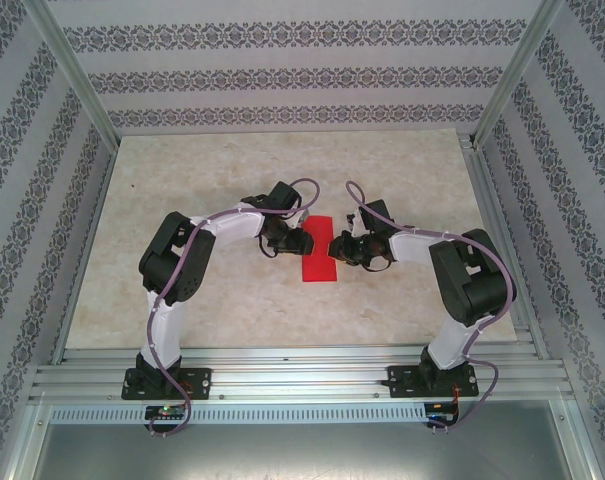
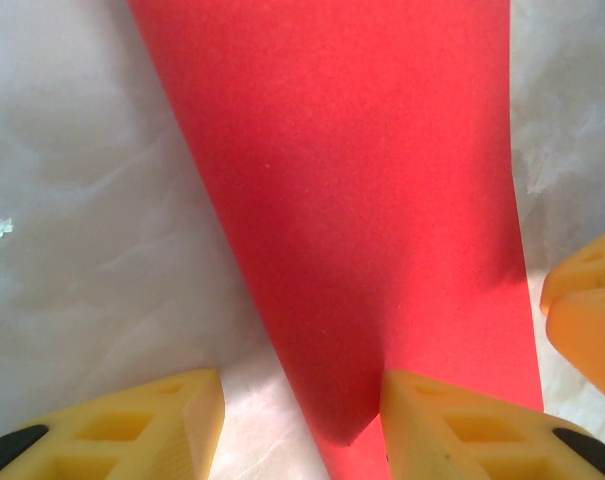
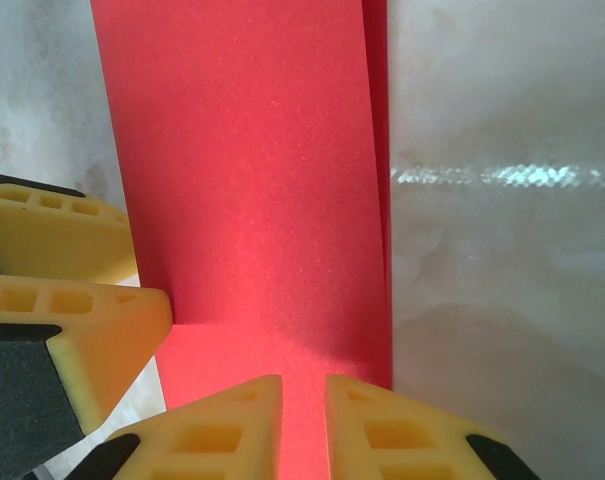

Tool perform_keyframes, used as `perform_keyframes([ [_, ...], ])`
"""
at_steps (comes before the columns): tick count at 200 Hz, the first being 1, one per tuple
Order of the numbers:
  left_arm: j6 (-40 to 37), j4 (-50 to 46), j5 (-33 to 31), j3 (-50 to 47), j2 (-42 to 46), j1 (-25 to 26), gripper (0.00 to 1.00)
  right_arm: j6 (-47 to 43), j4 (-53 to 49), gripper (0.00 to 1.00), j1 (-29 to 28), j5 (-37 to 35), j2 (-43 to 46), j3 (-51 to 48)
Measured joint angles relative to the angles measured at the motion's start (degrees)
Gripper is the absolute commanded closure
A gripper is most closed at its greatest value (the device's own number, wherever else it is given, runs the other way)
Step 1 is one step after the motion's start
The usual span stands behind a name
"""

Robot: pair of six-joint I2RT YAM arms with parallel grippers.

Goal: Fold a paper plane with a square sheet of paper (fold left side to right side)
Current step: Hold the square sheet of paper at the center of the table.

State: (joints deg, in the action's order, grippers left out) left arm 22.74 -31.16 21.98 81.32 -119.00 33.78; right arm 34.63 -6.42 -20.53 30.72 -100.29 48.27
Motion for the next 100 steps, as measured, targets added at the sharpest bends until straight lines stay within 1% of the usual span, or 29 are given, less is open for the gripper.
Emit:
perform_keyframes([
  [100,0.0,0.0,0.0,0.0,-0.1,0.0,0.52,0.0,-0.2,0.82,0.0,0.0,-0.3,0.2],
])
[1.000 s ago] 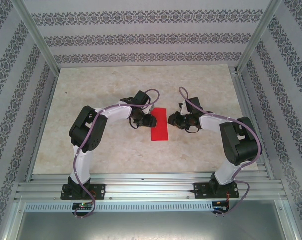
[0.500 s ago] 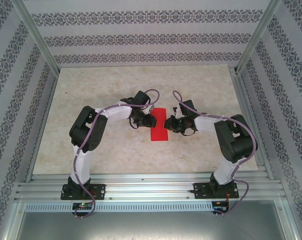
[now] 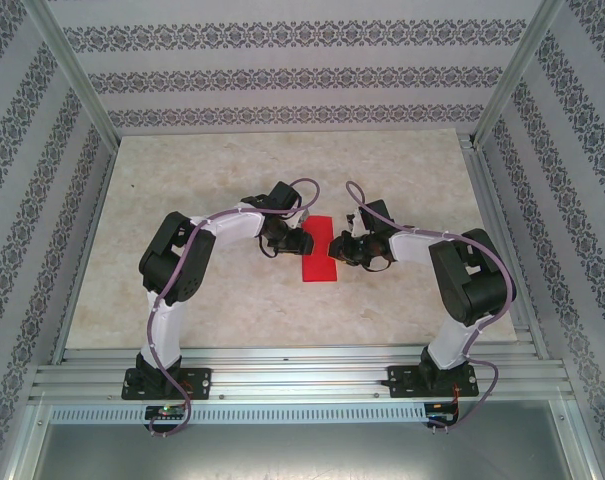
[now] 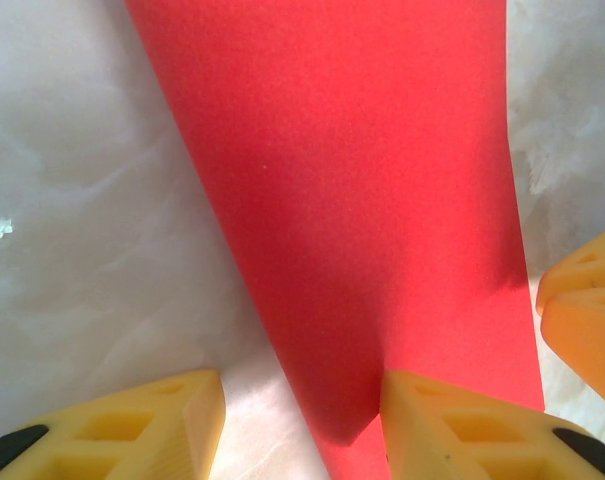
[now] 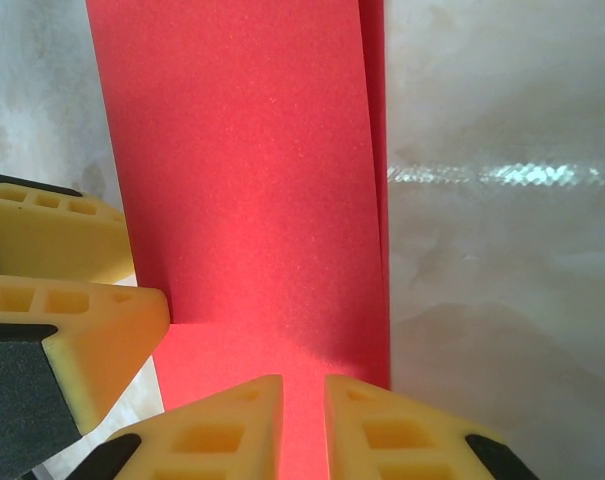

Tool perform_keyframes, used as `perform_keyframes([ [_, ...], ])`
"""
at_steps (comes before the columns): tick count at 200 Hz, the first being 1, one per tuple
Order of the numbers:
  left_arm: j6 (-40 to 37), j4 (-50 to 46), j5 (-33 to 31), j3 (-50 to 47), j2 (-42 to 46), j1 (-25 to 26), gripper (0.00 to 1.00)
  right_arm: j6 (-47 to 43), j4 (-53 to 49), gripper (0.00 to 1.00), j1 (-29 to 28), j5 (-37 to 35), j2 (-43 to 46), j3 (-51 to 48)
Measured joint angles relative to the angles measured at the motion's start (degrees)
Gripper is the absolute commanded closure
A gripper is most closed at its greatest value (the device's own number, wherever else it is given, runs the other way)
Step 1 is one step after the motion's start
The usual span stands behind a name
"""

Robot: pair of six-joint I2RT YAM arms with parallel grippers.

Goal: Fold a paper plane with a square sheet of paper (fold left side to right side)
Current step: Hold the square sheet of paper at the center of the table.

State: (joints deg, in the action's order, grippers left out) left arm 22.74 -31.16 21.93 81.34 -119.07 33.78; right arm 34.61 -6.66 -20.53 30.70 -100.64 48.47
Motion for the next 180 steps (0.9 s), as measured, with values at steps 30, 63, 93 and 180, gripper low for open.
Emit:
perform_keyframes([
  [30,0.0,0.0,0.0,0.0,0.0,0.0,0.52,0.0,-0.9,0.82,0.0,-0.2,-1.9,1.3],
  [63,0.0,0.0,0.0,0.0,0.0,0.0,0.52,-0.1,-2.6,0.82,0.0,-0.4,-2.8,2.3],
  [93,0.0,0.0,0.0,0.0,0.0,0.0,0.50,-0.3,-4.3,0.82,0.0,-0.7,-3.3,3.4],
  [180,1.7,-0.1,6.3,-0.7,3.3,-0.5,0.49,-1.3,-7.7,0.82,-0.1,-0.6,-4.8,5.8],
])
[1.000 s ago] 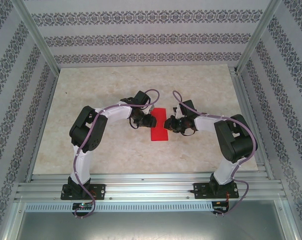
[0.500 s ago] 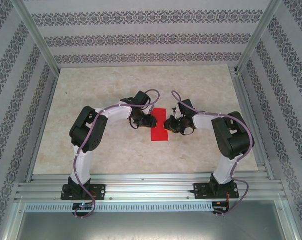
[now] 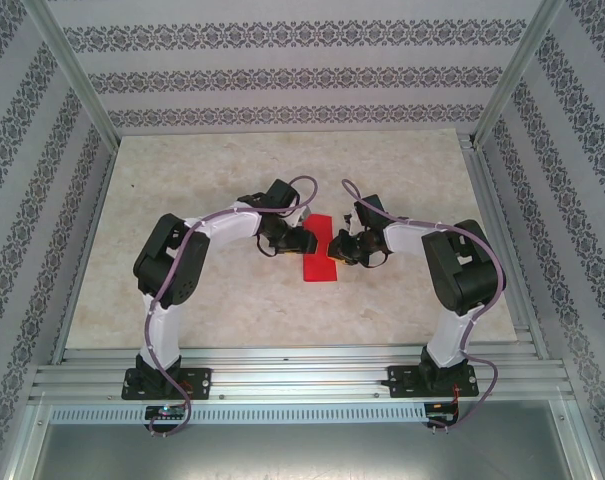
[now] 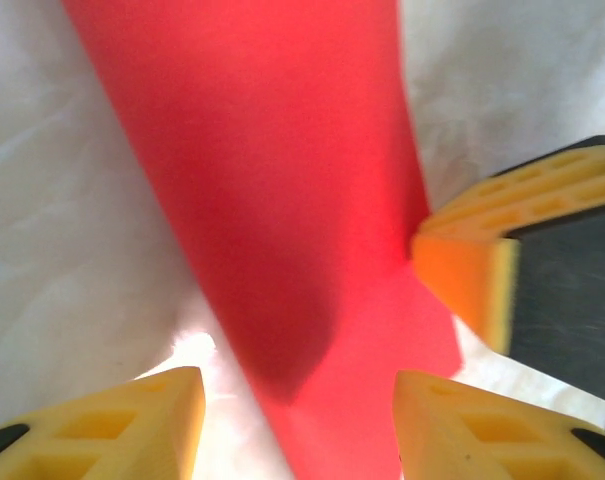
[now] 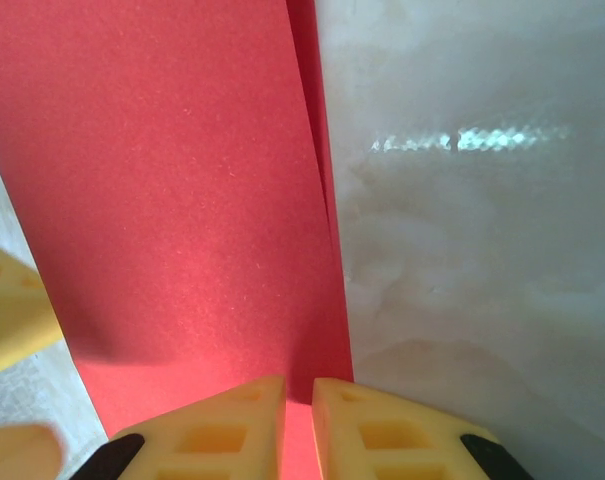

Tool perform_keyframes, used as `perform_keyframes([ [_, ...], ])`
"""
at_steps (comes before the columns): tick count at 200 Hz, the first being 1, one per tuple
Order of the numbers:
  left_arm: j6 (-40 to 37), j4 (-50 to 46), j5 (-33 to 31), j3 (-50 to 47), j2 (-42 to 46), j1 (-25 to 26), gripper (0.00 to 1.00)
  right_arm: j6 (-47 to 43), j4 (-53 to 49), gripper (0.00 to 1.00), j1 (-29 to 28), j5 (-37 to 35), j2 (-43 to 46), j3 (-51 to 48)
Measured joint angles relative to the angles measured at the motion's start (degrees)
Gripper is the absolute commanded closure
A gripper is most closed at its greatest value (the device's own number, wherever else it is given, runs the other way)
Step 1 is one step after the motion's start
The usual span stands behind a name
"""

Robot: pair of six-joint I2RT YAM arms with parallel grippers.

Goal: Fold a paper plane with a square sheet of paper (fold left side to right side)
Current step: Hold the square sheet of paper at the center of the table.

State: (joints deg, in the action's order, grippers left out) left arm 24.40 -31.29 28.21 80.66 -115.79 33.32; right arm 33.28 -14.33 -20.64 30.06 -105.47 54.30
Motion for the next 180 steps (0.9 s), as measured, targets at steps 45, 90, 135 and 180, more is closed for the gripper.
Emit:
perform_keyframes([
  [45,2.3,2.1,4.1,0.2,2.5,-0.3,0.62,0.0,-0.5,0.82,0.0,0.0,-0.3,0.4],
  [90,5.0,6.1,7.5,0.2,0.5,-0.3,0.70,0.0,-0.7,0.82,0.0,0.2,-0.5,0.7],
  [135,5.9,7.6,7.2,0.2,-2.7,-0.3,0.73,0.0,-0.7,0.82,0.0,0.2,-0.6,0.7],
  [180,5.6,7.5,4.6,-1.4,-4.0,-0.5,0.74,-0.4,-1.3,0.82,0.0,0.2,-0.8,1.1],
])
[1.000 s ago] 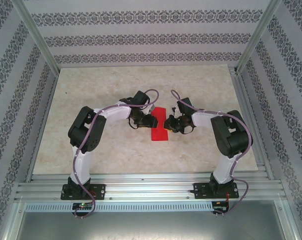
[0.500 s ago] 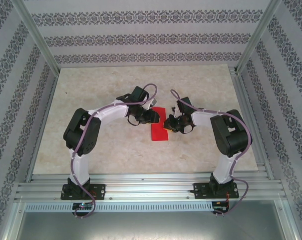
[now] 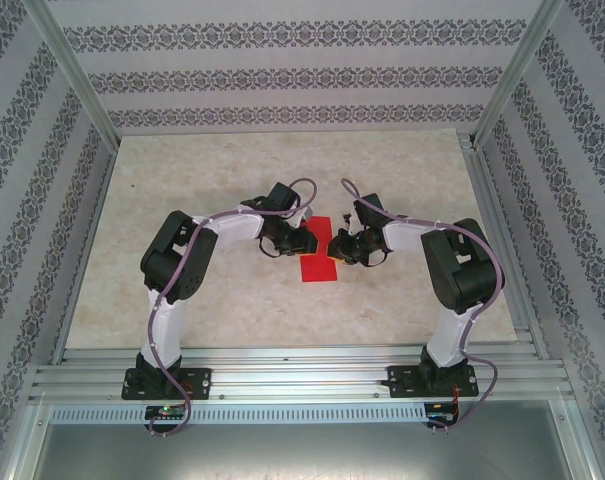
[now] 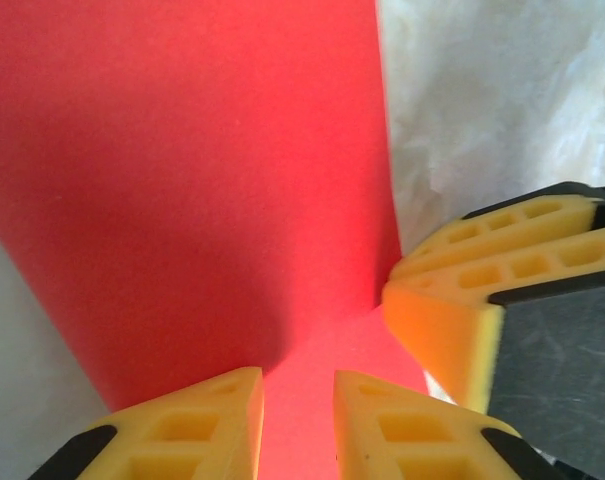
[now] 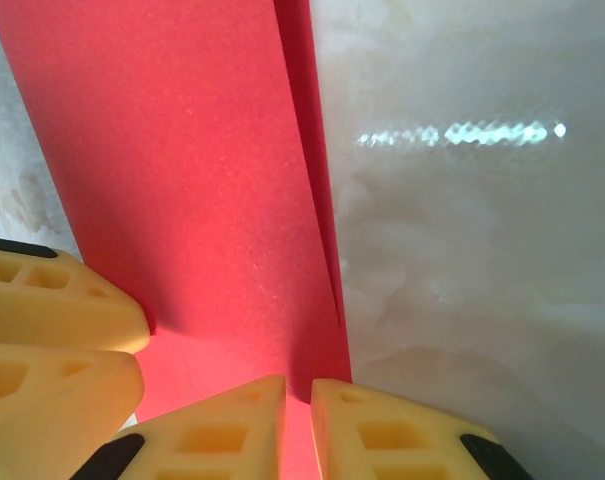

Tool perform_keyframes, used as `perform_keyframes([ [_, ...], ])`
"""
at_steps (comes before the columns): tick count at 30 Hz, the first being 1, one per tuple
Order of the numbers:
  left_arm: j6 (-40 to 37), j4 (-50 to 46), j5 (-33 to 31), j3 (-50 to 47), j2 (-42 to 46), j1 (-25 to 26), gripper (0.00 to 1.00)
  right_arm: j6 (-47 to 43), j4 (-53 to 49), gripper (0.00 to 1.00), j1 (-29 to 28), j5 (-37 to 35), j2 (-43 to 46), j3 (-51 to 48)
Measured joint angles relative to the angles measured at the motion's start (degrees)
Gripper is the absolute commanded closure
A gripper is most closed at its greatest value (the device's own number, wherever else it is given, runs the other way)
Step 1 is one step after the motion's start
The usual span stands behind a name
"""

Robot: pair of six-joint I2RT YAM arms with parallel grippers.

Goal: Fold a paper plane with a square sheet of paper (fold left side to right side)
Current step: Hold the square sheet of paper at the center of the table.

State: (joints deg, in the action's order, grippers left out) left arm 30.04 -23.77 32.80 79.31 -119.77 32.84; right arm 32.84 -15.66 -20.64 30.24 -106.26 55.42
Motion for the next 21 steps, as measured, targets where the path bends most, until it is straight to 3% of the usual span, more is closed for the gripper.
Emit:
perform_keyframes([
  [21,-0.4,3.7,1.5,-3.7,0.3,-1.0,0.74,0.1,0.1,0.82,-1.0,1.0,1.9,0.1],
])
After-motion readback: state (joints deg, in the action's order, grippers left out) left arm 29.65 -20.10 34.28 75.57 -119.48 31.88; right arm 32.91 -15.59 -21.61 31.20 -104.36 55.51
